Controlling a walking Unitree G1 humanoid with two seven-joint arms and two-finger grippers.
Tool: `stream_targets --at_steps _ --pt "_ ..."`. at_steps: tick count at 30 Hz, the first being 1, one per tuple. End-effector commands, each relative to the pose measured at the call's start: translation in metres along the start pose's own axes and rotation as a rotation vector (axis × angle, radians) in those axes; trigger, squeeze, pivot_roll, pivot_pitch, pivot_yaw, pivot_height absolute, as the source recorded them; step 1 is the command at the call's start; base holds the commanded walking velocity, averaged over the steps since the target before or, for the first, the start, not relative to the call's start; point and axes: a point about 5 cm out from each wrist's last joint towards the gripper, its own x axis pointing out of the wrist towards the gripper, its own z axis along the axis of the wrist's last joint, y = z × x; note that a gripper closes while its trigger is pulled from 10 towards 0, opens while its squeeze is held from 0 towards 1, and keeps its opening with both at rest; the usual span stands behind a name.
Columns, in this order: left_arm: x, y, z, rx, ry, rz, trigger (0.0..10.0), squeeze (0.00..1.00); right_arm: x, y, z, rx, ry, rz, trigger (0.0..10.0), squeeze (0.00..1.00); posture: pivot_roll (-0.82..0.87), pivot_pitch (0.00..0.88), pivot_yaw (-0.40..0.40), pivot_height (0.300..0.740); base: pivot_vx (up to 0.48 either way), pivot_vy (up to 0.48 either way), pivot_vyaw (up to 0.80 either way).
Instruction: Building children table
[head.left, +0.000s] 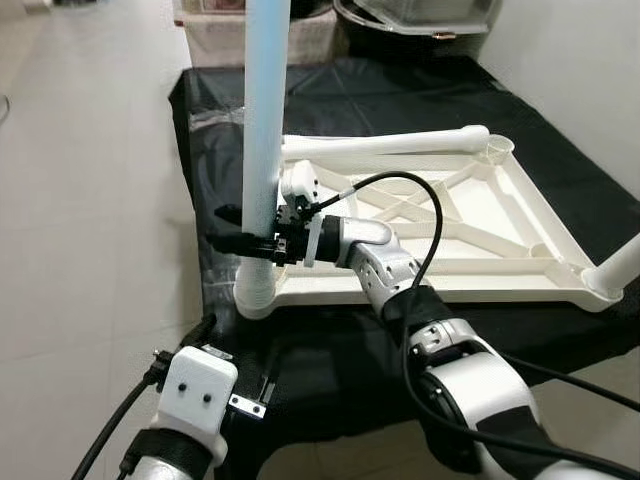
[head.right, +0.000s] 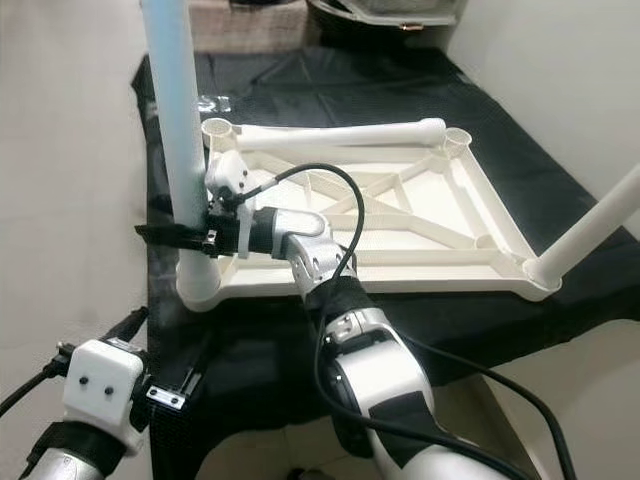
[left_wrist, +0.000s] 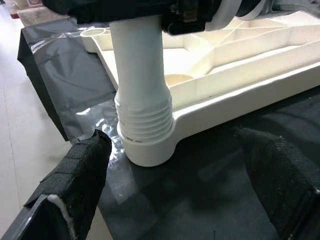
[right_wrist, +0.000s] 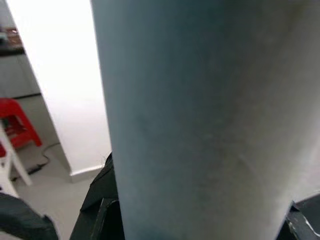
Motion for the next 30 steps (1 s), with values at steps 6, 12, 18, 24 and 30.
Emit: stream_targets --at_steps 6,12,18,24,30 --pt "-0.003 -0.001 0.001 0.004 0.019 -0.009 10.0 0.0 0.009 0.017 -0.017 -0.012 0.104 0.222 0.0 0.0 0.16 0.237 -0.114 0.74 0.0 0.0 0.0" --pt "-0.005 -0.003 0.003 0.004 0.028 -0.017 10.0 0.0 0.014 0.027 -0.018 -0.098 0.178 0.384 0.0 0.0 0.16 0.247 -0.105 0.74 0.0 0.0 0.0" --pt "-0.005 -0.004 0.003 0.002 0.034 -0.023 10.0 0.0 0.021 0.027 -0.016 -0.091 0.192 0.409 0.0 0.0 0.15 0.251 -0.104 0.74 0.0 0.0 0.0" --pt "-0.004 -0.007 0.004 -0.006 0.032 -0.025 10.0 0.0 0.03 0.028 -0.015 0.03 0.2 0.467 0.0 0.0 0.15 0.258 -0.115 0.74 0.0 0.0 0.0" --pt "-0.004 -0.008 0.005 -0.013 0.033 -0.02 10.0 0.0 0.031 0.028 -0.015 0.082 0.204 0.482 0.0 0.0 0.15 0.266 -0.12 0.74 0.0 0.0 0.0"
